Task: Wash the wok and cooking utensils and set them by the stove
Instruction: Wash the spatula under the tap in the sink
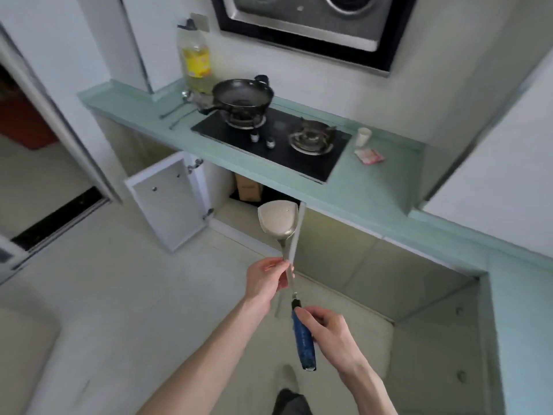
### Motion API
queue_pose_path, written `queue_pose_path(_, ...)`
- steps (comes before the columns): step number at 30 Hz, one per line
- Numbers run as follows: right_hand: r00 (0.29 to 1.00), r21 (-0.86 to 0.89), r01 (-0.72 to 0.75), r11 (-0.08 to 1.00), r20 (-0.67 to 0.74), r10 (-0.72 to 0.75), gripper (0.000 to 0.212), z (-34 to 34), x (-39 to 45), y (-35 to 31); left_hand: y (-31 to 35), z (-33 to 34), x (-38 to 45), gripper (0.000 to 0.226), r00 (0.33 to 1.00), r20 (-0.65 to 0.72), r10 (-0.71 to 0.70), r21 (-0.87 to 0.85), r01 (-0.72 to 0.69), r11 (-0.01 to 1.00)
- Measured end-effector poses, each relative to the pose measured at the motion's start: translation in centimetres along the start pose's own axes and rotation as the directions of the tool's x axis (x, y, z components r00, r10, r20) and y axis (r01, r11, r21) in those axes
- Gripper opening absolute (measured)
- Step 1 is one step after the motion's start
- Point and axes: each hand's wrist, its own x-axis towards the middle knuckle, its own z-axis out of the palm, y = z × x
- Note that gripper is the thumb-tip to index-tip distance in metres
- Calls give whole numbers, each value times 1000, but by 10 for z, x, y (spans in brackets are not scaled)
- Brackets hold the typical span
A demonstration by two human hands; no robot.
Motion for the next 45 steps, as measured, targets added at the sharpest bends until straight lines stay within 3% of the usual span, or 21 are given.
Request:
queue_pose_path(9,970,-45,20,999,241,-8,21,74,145,-83,85,-88,104,14,974,-227,22,-98,-45,994)
queue_pose_path(18,898,-113,101,988,438,-41,18,168,260,-166,166,-177,181,11,895,-445,37,-169,-124,978)
queue_pose_path(26,826,-121,154,981,561,-60,20,267,334,-223,216,-272,237,11,838,-545,37,-199,-172,965)
queue_pose_path(32,806,-155,195,968,587,-68,21,361,398,-260,261,-359,291,10,824,-565,30,-240,-200,950)
queue_pose_path(38,823,-156,243,957,555,-119,20,474,441,-307,316,-472,357,17,858,-506,-89,-456,-179,872)
queue_pose_path(45,875,-86,154,984,475,-96,19,581,488,-337,368,-564,428,20,897,-438,-63,-351,-106,931)
